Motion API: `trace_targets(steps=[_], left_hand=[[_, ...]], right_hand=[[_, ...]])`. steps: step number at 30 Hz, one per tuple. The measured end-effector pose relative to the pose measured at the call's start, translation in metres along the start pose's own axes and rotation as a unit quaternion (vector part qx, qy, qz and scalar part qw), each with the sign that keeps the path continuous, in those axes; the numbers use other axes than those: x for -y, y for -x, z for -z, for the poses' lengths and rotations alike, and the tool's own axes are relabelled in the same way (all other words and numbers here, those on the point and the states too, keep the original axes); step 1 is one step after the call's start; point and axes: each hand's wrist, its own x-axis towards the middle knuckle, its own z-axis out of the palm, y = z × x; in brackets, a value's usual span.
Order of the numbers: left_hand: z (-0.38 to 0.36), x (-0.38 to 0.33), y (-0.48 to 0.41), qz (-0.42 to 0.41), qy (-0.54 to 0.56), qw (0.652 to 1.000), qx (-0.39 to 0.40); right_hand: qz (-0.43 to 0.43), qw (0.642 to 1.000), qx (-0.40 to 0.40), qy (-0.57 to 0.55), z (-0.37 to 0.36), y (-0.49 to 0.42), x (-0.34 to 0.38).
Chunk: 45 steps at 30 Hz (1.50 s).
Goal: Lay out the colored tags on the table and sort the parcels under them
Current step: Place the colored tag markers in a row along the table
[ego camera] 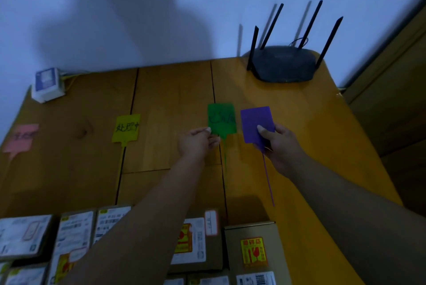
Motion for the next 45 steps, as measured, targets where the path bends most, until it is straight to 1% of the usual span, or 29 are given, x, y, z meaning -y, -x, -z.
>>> trace_targets(steps=[4, 7, 8, 9, 10, 12, 13, 15, 16, 17, 18, 19, 21, 23, 26, 27, 28, 29, 30, 31, 32, 33, 34, 37, 40, 42, 45], left_hand=[[-0.001, 0.009, -0.024, -0.012, -0.047, 0.997, -0.062], [-0.002, 0.01, -0.032, -0.032, -0.073, 0.994, -0.077], [-0.001, 0.009, -0.031, -0.051, -0.116, 0.988, -0.082], [0.001, 0.007, -0.029, -0.08, -0.192, 0.974, -0.088], [0.003, 0.006, -0.025, -0.113, -0.28, 0.949, -0.091], [0.01, 0.008, -0.016, -0.183, -0.422, 0.883, -0.093], [0.012, 0.009, -0.01, -0.215, -0.47, 0.851, -0.093], [0.016, 0.014, -0.004, -0.29, -0.554, 0.775, -0.094], [0.017, 0.018, -0.003, -0.321, -0.589, 0.738, -0.075], [0.017, 0.021, -0.004, -0.339, -0.619, 0.707, -0.04], [0.016, 0.024, -0.006, -0.342, -0.643, 0.685, 0.001], [0.015, 0.028, -0.009, -0.332, -0.66, 0.673, 0.036], [0.012, 0.037, -0.014, -0.311, -0.675, 0.666, 0.056], [0.008, 0.04, -0.014, -0.312, -0.662, 0.68, 0.039], [-0.001, 0.038, -0.003, -0.37, -0.598, 0.711, -0.01], [-0.008, 0.036, 0.002, -0.377, -0.555, 0.742, -0.007], [-0.02, 0.033, 0.009, -0.356, -0.495, 0.793, 0.013], [-0.035, 0.03, 0.017, -0.301, -0.421, 0.854, 0.044], [-0.052, 0.027, 0.024, -0.228, -0.343, 0.908, 0.079], [-0.069, 0.026, 0.03, -0.156, -0.275, 0.942, 0.111], [-0.083, 0.027, 0.035, -0.106, -0.229, 0.958, 0.136], [-0.095, 0.03, 0.038, -0.088, -0.204, 0.963, 0.152], [-0.104, 0.034, 0.039, -0.097, -0.197, 0.964, 0.153], [-0.126, 0.048, 0.038, -0.116, -0.178, 0.971, 0.106], [-0.143, 0.057, 0.035, -0.119, -0.186, 0.972, 0.084], [-0.151, 0.063, 0.033, -0.132, -0.203, 0.966, 0.087], [-0.162, 0.071, 0.032, -0.137, -0.197, 0.967, 0.091]], right_hand=[[-0.014, 1.0, -0.005, 0.009, 0.015, -0.008, -0.012], [-0.019, 1.0, 0.006, 0.015, 0.019, -0.01, -0.018], [-0.021, 1.0, 0.007, 0.017, 0.02, -0.011, -0.019], [-0.022, 1.0, 0.008, 0.018, 0.02, -0.013, -0.02], [-0.022, 1.0, 0.01, 0.019, 0.02, -0.014, -0.02], [-0.021, 0.999, 0.014, 0.023, 0.02, -0.016, -0.021], [-0.02, 0.999, 0.017, 0.027, 0.019, -0.016, -0.02], [-0.023, 0.999, 0.02, 0.027, 0.018, -0.016, -0.019], [-0.027, 0.999, 0.018, 0.021, 0.017, -0.017, -0.018], [-0.033, 0.999, 0.012, 0.016, 0.017, -0.018, -0.017], [-0.04, 0.999, 0.003, 0.011, 0.017, -0.019, -0.016], [-0.047, 0.999, -0.006, 0.005, 0.017, -0.019, -0.015], [-0.052, 0.998, -0.012, -0.013, 0.019, -0.021, -0.013], [-0.049, 0.998, -0.015, -0.022, 0.022, -0.022, -0.012], [-0.039, 0.999, -0.021, -0.02, 0.028, -0.025, -0.007], [-0.036, 0.999, -0.021, -0.019, 0.03, -0.025, -0.006], [-0.034, 0.999, -0.02, -0.018, 0.032, -0.024, -0.004], [-0.031, 0.999, -0.018, -0.017, 0.035, -0.024, -0.001], [-0.028, 0.999, -0.017, -0.015, 0.038, -0.023, 0.001], [-0.024, 0.999, -0.015, -0.015, 0.042, -0.022, 0.004], [-0.019, 1.0, -0.014, -0.015, 0.046, -0.021, 0.006], [-0.014, 1.0, -0.016, -0.017, 0.052, -0.02, 0.01], [-0.009, 1.0, -0.019, -0.019, 0.058, -0.02, 0.013], [0.014, 0.998, -0.054, -0.005, 0.08, -0.022, 0.019], [0.027, 0.995, -0.093, 0.004, 0.104, -0.028, 0.019], [0.028, 0.996, -0.083, 0.007, 0.117, -0.031, 0.017], [0.029, 0.998, -0.063, 0.008, 0.129, -0.036, 0.014]])
